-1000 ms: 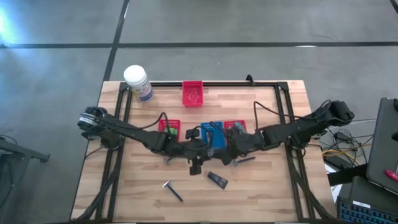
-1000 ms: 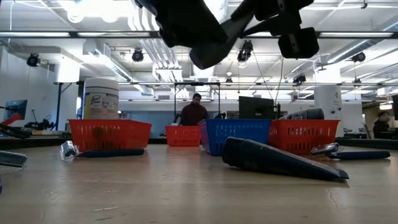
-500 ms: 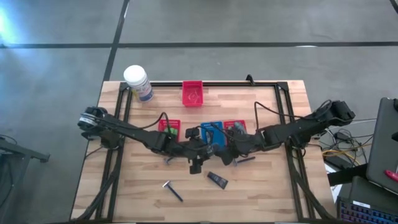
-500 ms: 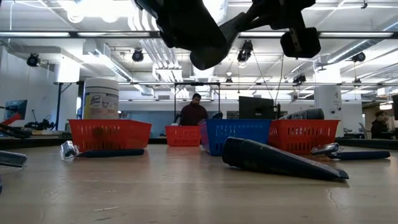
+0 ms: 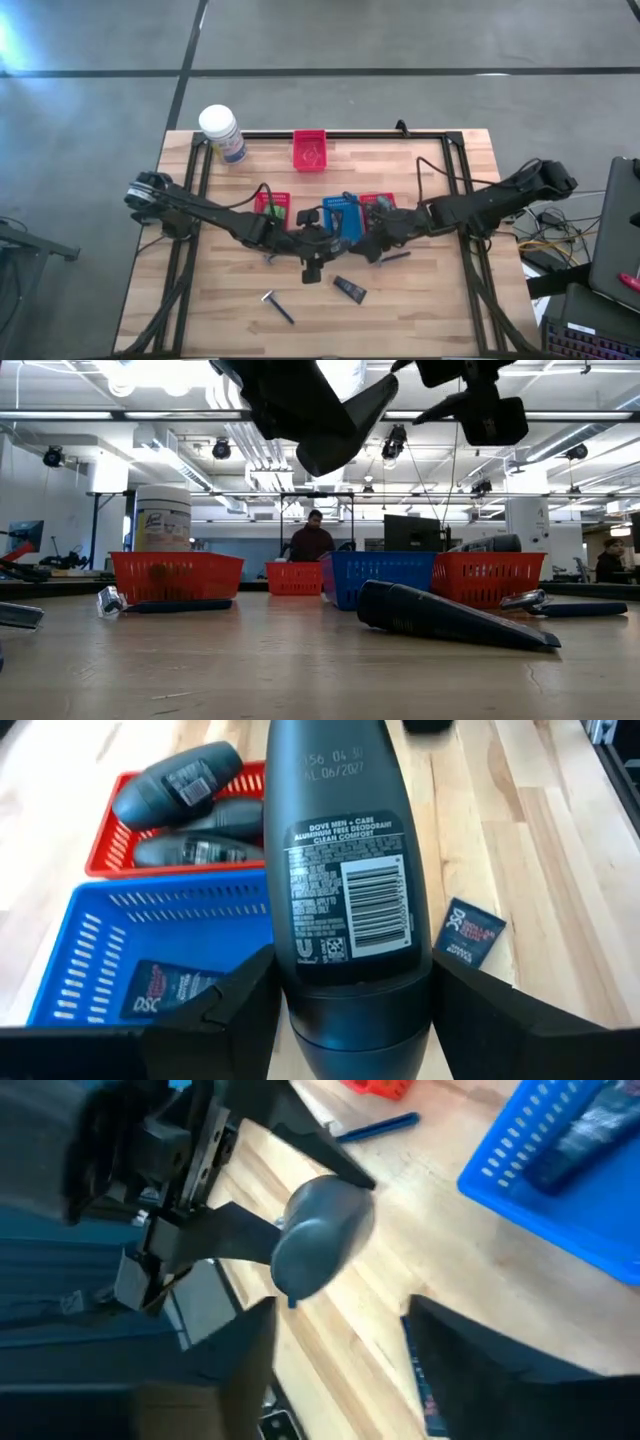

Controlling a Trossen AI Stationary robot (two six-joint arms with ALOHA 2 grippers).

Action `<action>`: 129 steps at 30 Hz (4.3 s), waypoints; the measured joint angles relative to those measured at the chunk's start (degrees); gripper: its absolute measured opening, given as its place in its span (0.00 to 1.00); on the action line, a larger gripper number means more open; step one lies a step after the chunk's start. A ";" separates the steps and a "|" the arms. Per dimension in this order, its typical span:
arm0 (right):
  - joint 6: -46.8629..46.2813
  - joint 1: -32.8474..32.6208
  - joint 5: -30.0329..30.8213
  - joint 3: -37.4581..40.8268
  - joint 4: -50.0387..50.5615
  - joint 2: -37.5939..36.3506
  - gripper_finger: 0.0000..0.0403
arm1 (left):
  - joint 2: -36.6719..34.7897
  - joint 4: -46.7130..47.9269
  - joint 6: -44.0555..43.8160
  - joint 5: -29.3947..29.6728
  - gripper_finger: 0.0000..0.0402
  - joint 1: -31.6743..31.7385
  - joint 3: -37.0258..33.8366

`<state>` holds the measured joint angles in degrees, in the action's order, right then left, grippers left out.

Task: Pick & Place Travel size toiletries
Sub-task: Put the black deodorant into the right red bin

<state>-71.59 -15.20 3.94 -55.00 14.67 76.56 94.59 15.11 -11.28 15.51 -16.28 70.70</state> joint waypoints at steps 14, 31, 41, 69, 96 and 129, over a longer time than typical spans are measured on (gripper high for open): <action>-0.27 3.44 -2.78 0.00 -7.72 4.20 0.89 | 0.00 -0.06 1.37 0.09 0.55 -0.05 0.00; -0.73 5.90 -5.31 0.04 -8.41 5.85 0.49 | 0.00 0.05 2.67 0.59 0.55 -0.12 0.00; -2.98 5.90 -5.67 0.00 -9.15 5.93 0.38 | 0.00 0.57 2.77 1.03 0.55 -0.06 0.00; -4.33 5.84 -7.43 0.45 -9.07 6.04 0.54 | 0.00 1.25 2.74 1.18 0.55 -0.01 0.00; -1.48 5.80 -0.55 0.40 4.01 2.07 0.25 | -3.13 6.58 0.84 6.49 0.73 -0.01 0.11; -10.94 -7.81 40.87 -15.15 52.41 22.80 0.35 | -4.72 23.44 -5.28 9.91 0.74 0.08 0.02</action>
<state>-82.53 -23.01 44.82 -70.15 67.09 99.37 89.86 38.55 -16.56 25.42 -16.21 70.72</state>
